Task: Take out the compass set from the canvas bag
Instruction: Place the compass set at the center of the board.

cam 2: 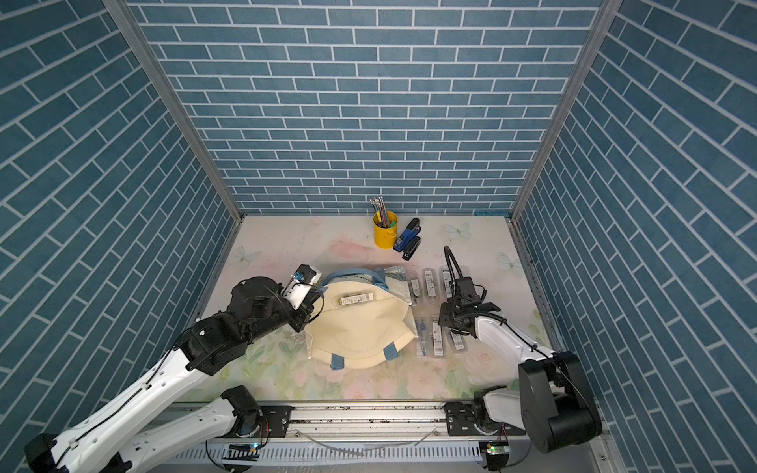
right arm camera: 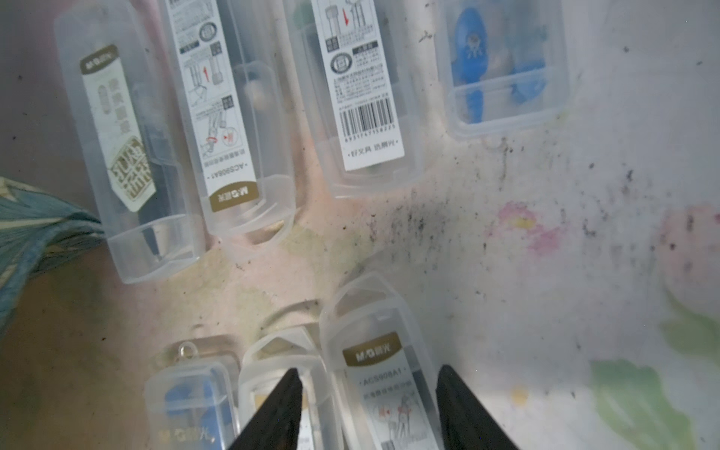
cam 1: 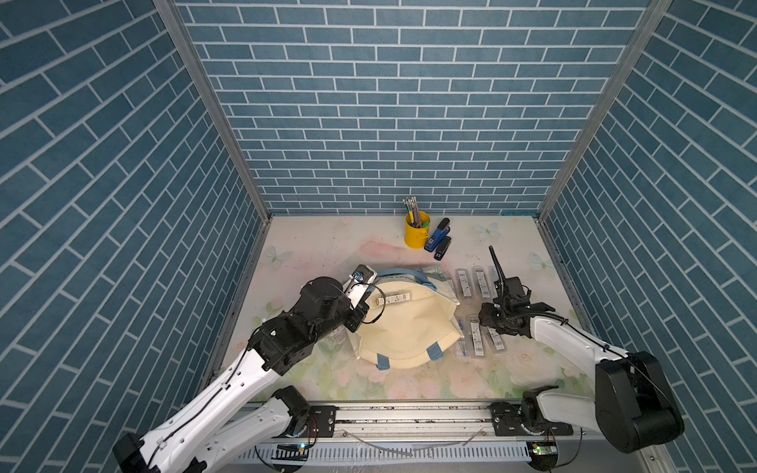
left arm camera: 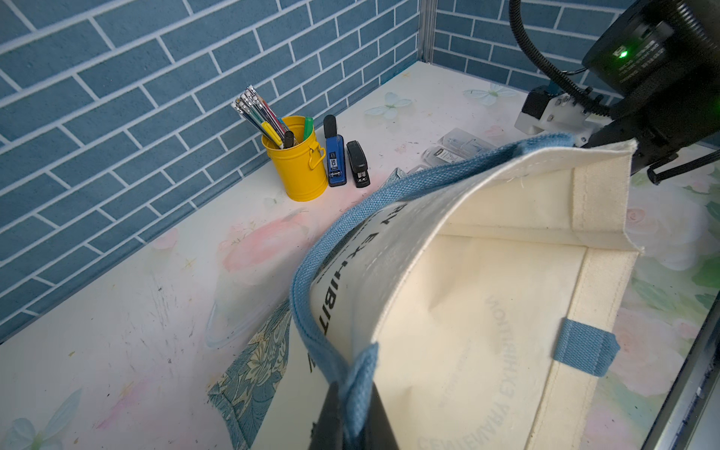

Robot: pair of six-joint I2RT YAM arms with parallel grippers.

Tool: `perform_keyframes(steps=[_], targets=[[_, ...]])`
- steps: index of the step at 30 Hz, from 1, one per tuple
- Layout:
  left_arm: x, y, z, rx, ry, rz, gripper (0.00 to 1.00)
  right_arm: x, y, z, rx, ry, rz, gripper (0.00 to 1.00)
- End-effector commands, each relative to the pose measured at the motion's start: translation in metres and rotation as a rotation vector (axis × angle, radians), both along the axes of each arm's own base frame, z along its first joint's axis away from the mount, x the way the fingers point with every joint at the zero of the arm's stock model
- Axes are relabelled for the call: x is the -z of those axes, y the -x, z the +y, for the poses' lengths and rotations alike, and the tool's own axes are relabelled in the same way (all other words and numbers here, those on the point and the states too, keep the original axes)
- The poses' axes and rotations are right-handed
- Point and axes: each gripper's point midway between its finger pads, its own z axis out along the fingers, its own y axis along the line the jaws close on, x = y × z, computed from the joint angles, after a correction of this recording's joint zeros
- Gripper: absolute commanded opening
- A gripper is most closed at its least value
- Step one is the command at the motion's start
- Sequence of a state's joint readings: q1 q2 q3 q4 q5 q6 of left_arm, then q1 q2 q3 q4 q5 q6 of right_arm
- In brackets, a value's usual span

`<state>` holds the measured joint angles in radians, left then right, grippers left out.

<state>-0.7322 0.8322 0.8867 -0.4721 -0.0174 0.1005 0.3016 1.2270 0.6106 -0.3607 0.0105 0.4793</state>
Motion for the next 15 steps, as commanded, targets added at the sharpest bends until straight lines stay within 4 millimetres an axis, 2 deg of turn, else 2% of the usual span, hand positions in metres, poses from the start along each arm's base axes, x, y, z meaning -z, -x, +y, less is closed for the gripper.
perform_keyframes(steps=[1,8,10,15], targets=[[-0.019,-0.001,-0.001,0.001,0.049,-0.034,0.00,-0.047,-0.009,0.005,-0.058,-0.005,-0.096,0.55],[-0.021,0.001,-0.002,-0.001,0.053,-0.006,0.00,-0.132,0.000,0.023,-0.207,-0.037,-0.257,0.49],[-0.021,0.001,-0.004,0.003,0.054,0.007,0.00,-0.159,0.007,0.034,-0.272,-0.040,-0.324,0.48],[-0.024,0.001,-0.008,0.019,0.041,0.036,0.00,-0.206,0.029,0.063,-0.475,0.026,-0.466,0.47]])
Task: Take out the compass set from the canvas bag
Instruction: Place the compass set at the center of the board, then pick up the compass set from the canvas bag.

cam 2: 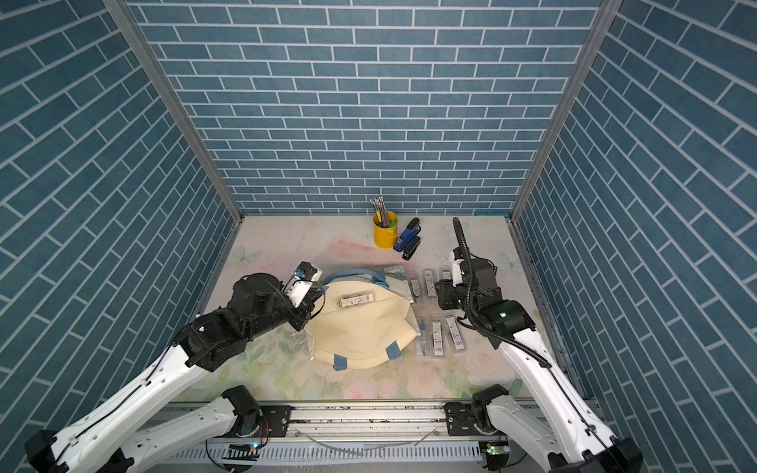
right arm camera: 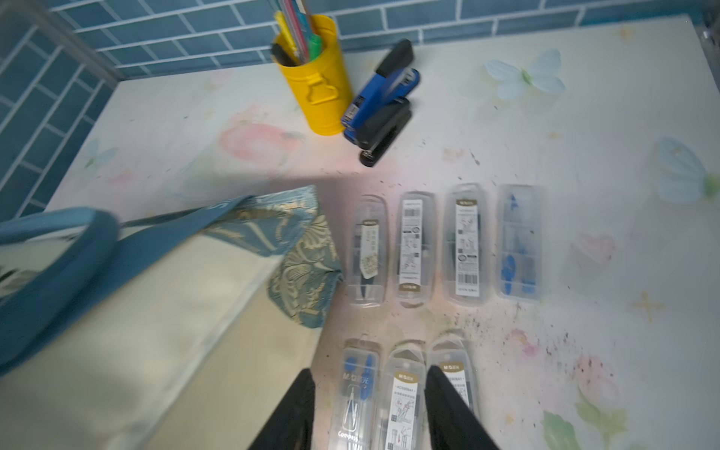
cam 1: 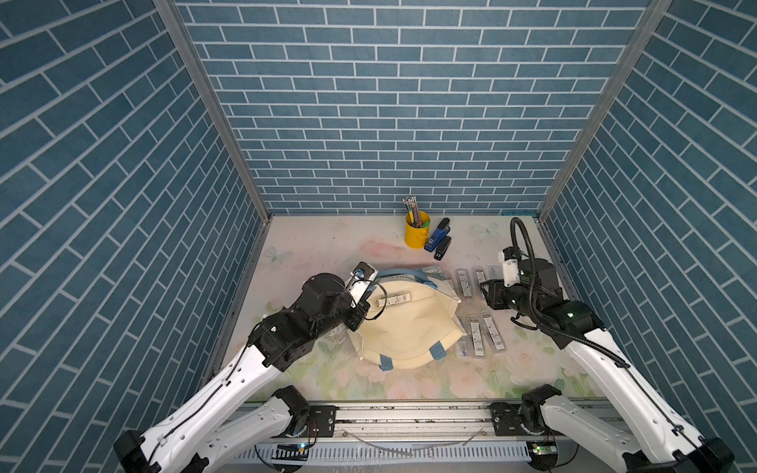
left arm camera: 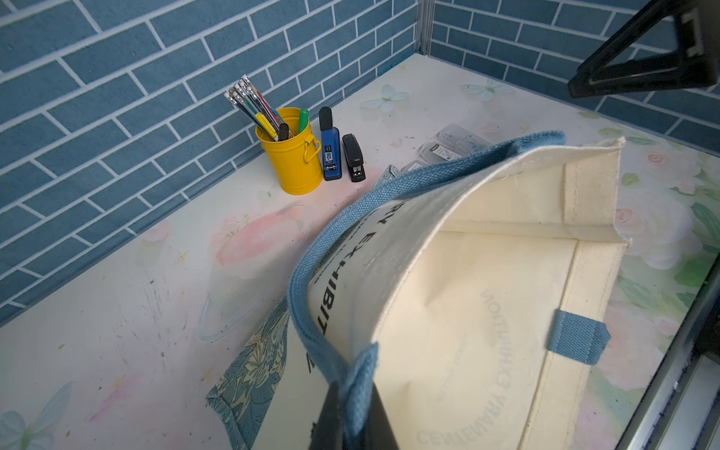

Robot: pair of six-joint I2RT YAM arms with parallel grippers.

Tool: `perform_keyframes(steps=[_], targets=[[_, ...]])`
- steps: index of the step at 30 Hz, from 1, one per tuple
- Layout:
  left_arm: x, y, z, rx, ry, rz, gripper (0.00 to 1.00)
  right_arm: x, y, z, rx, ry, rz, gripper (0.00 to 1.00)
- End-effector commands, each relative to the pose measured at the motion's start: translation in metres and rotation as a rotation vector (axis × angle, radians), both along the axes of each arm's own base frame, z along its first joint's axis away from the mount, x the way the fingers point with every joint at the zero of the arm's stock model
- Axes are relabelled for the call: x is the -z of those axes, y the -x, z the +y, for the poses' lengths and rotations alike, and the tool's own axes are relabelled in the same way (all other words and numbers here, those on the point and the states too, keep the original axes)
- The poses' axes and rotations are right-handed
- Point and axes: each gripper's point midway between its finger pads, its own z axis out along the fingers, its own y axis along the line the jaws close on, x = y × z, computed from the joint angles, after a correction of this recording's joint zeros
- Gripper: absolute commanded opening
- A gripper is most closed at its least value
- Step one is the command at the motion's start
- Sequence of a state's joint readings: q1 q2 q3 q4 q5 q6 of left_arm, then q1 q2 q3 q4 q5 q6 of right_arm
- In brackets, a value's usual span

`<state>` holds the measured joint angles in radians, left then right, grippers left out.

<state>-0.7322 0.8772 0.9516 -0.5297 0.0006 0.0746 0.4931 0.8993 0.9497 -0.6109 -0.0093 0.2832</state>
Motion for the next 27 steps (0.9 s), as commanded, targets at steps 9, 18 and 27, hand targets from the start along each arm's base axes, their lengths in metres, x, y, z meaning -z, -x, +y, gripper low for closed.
perform_keyframes(steps=[9,18,27], targets=[[-0.023,0.004,-0.008,0.046,0.036,-0.001,0.00,-0.056,0.058,0.063,-0.477,0.157,-0.358,0.43],[-0.022,0.007,-0.004,0.069,-0.008,-0.018,0.00,-0.039,0.084,0.118,-0.777,0.355,-0.510,0.42],[-0.033,0.013,-0.009,0.103,0.047,-0.043,0.00,0.011,0.094,0.156,-0.950,0.557,-0.636,0.42]])
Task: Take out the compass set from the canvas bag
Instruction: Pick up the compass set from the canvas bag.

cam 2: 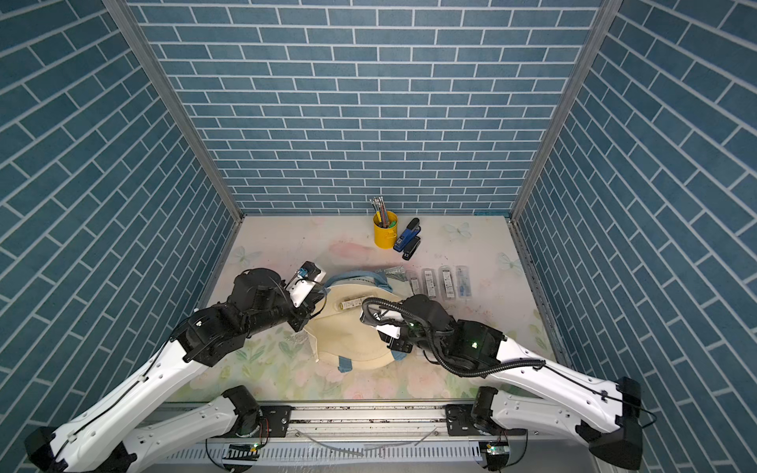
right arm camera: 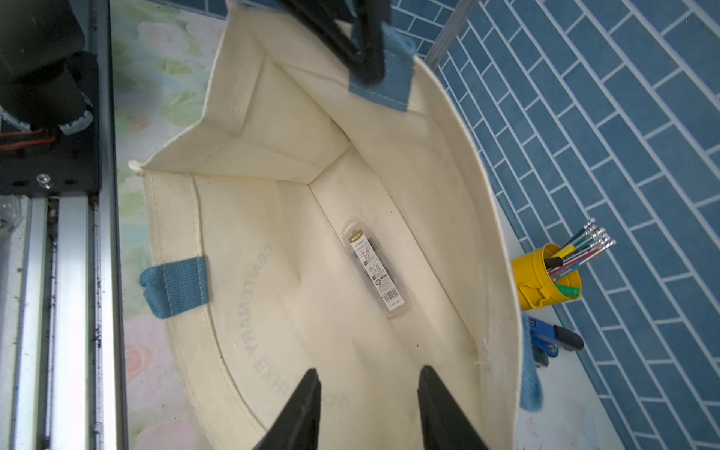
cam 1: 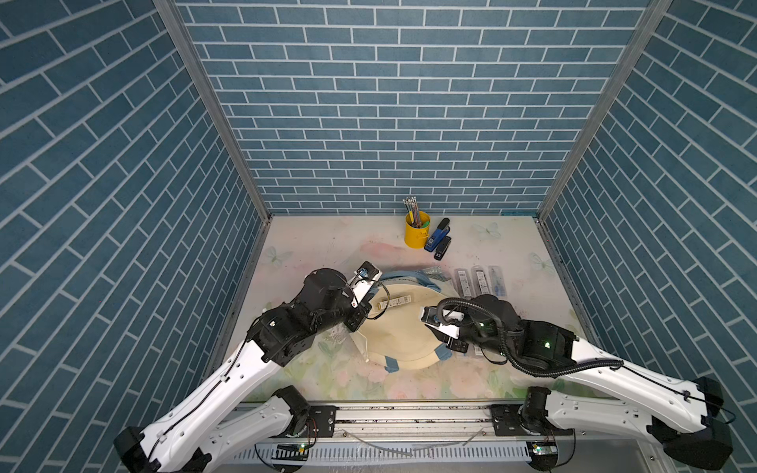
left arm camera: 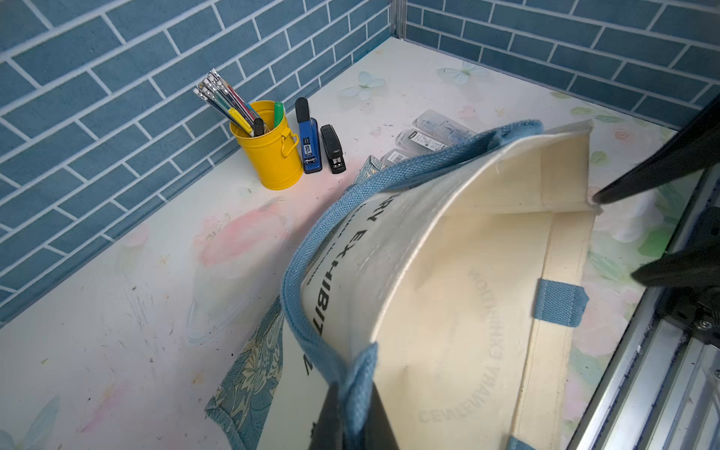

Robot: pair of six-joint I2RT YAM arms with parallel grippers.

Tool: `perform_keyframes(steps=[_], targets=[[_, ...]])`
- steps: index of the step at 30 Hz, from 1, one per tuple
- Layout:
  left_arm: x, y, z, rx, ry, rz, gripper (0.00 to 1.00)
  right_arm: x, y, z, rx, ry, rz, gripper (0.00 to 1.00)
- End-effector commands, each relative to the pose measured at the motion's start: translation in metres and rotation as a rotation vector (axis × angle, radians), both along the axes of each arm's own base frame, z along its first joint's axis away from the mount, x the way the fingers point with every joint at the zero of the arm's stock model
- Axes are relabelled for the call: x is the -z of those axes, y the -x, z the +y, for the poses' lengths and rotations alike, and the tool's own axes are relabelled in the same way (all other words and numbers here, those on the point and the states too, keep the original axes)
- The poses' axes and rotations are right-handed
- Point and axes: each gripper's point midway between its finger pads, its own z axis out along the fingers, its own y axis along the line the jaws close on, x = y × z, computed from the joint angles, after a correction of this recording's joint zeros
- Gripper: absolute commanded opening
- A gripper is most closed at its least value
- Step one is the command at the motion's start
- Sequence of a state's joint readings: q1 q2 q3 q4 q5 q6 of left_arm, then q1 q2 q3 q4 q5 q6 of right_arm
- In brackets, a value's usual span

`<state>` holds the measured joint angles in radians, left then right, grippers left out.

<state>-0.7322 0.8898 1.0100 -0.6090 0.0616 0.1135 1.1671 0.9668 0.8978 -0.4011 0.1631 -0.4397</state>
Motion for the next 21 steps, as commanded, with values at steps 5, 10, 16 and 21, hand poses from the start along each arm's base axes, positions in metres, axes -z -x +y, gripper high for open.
perform_keyframes(steps=[5,10,16,21], targets=[[-0.024,0.006,-0.009,0.054,0.084,-0.051,0.00,0.060,-0.019,0.029,-0.059,0.137,-0.136,0.41],[-0.026,0.007,-0.012,0.076,0.088,-0.050,0.00,0.095,-0.037,0.055,-0.065,0.200,-0.198,0.42],[-0.024,0.008,-0.016,0.098,0.092,-0.050,0.00,0.120,-0.056,0.076,-0.079,0.235,-0.258,0.45],[-0.022,0.005,-0.015,0.085,0.077,-0.052,0.00,0.110,-0.056,0.080,-0.073,0.243,-0.273,0.44]])
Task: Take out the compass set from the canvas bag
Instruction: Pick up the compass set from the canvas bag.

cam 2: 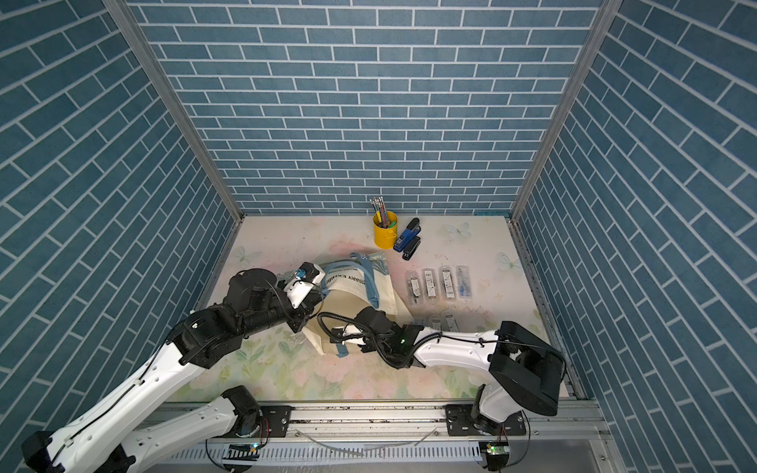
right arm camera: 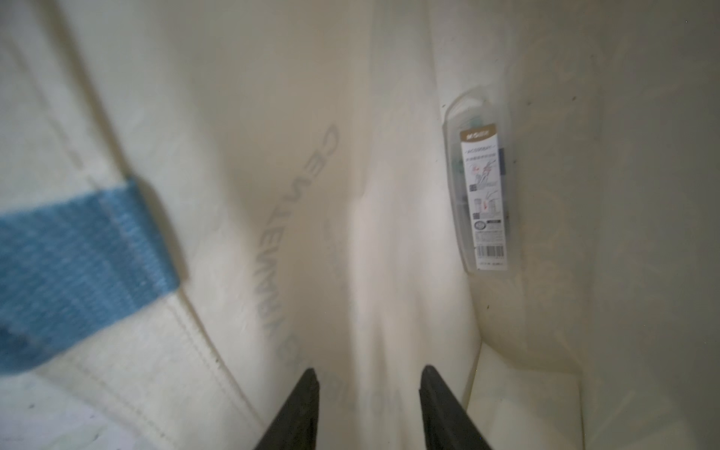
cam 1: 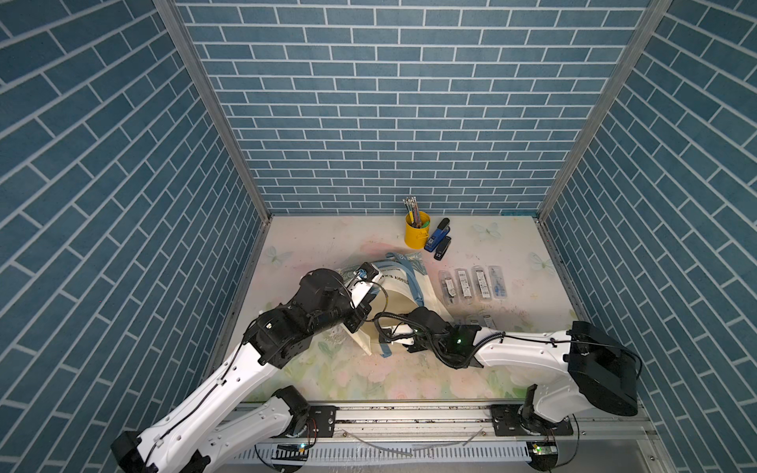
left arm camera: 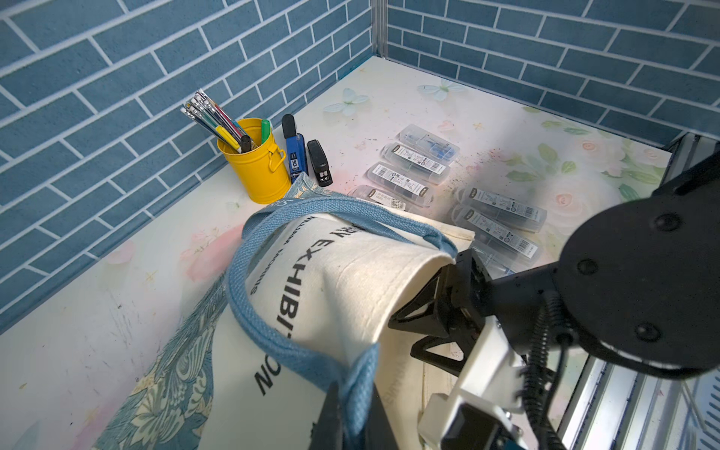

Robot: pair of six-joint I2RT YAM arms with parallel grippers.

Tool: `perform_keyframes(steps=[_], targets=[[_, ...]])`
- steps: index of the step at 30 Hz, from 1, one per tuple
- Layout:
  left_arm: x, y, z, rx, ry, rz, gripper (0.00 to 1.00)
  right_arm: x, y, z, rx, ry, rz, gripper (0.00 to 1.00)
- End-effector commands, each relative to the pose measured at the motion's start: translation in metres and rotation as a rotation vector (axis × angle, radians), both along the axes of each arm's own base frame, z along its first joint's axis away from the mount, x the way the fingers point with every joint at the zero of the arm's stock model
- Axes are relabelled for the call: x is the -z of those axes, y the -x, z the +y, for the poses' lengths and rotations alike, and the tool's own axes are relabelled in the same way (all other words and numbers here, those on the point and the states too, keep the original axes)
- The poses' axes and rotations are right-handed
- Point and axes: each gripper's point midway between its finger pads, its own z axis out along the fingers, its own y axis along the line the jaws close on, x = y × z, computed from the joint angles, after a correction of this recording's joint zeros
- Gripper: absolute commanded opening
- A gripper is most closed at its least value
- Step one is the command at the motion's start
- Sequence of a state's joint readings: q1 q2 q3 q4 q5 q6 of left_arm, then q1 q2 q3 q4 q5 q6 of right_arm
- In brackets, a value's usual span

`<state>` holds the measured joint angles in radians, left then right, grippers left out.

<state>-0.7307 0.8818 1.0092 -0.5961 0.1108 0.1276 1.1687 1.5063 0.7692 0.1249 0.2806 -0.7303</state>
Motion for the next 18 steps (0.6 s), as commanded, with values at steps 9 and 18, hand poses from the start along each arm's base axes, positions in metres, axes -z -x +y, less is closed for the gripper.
perform_keyframes(steps=[9,18], targets=[[-0.005,-0.006,-0.004,0.001,0.021,-0.053,0.00,-0.121,0.013,-0.013,-0.041,-0.205,-0.137,0.45],[-0.003,-0.006,-0.004,-0.001,0.026,-0.048,0.00,-0.159,0.056,-0.005,-0.280,-0.222,-0.151,0.47]])
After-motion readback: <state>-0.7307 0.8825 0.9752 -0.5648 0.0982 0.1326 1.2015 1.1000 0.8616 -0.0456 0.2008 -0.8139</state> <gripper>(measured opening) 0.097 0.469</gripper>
